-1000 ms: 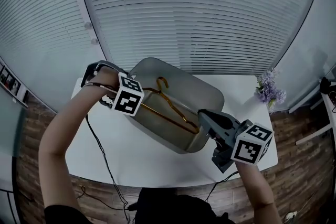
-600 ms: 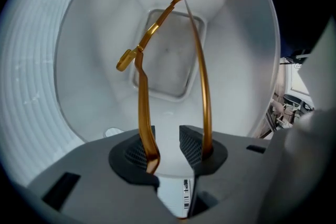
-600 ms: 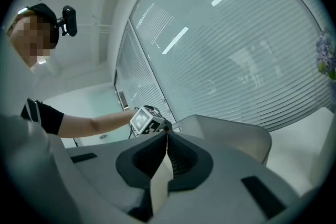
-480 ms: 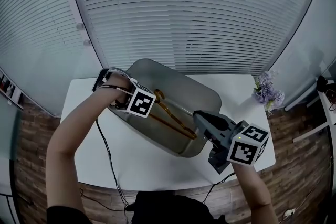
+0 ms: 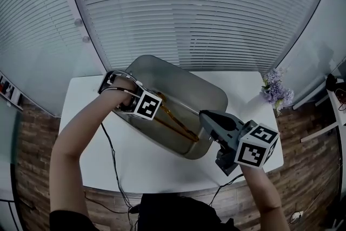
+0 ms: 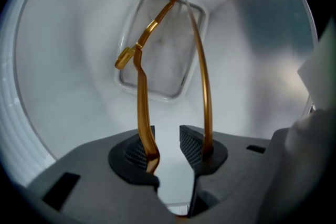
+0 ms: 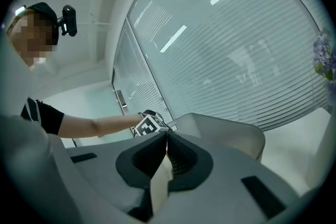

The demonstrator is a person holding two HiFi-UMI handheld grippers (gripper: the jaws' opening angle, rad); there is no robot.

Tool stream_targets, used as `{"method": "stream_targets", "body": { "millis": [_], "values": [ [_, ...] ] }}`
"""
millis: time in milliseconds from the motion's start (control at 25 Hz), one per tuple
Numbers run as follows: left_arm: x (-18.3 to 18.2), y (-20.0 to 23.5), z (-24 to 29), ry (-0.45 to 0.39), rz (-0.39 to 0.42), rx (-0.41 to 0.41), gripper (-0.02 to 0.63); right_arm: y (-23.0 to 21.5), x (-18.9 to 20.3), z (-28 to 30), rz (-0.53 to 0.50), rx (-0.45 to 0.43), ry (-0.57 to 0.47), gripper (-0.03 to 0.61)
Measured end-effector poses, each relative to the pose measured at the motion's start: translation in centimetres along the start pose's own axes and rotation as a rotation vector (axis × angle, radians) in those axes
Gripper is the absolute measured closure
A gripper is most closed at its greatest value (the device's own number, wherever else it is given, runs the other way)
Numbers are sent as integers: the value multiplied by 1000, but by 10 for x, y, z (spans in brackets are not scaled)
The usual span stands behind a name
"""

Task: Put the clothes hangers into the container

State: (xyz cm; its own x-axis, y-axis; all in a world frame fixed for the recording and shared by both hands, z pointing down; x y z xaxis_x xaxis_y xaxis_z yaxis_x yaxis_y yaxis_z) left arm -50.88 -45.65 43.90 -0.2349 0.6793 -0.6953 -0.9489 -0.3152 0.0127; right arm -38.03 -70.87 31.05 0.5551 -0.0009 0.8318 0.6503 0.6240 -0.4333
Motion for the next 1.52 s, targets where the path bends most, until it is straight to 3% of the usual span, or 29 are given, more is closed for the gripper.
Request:
{"method": "stream_targets", "body": {
  "millis": [280, 320, 400, 440, 560, 760, 880, 1080, 1320, 1520],
  "values": [
    [3, -3, 5, 62, -11, 4, 440, -3, -1, 1, -5, -6, 2, 549],
    [2, -3, 4, 47, -8, 15, 409, -3, -1, 1, -8, -4, 3, 549],
    [-1, -4, -3, -28, -14, 54, 310, -4, -1, 1, -11, 0, 4, 549],
    [-1, -4, -8, -77, -23, 73, 293, -5, -1, 1, -11, 1, 4, 549],
    [-2, -4, -21, -204, -48, 121, 274, -5, -1, 0, -11, -1, 3, 549],
    [0, -7, -31, -276, -51, 144, 262, -4, 1, 0, -15, 3, 8, 549],
    [6, -5, -44, -361, -81, 140, 262, -3, 1, 0, -18, 5, 8, 549],
    [23, 6, -63, -482, -213, 60, 261, -4, 4, 0, -27, 9, 0, 549],
    [45, 6, -98, -769, -416, -37, 262, -3, 10, -2, -63, 28, -2, 549],
    [61, -8, -103, -895, -597, -114, 262, 3, 10, -6, -106, 45, -5, 549]
  ]
}}
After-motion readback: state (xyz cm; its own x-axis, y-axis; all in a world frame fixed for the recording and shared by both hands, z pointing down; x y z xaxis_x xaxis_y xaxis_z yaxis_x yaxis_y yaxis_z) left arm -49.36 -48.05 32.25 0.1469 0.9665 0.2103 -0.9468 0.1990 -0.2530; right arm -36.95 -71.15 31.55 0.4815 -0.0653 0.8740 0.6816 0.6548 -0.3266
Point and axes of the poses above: the fingertips, and each gripper's own axes: z forward along the fingers, y to its left, x out of its underside, the point moved 7 cm from there along -z, backward along the fingers, and after that the axes turned 13 degrees about y, right-handed, at the moved point
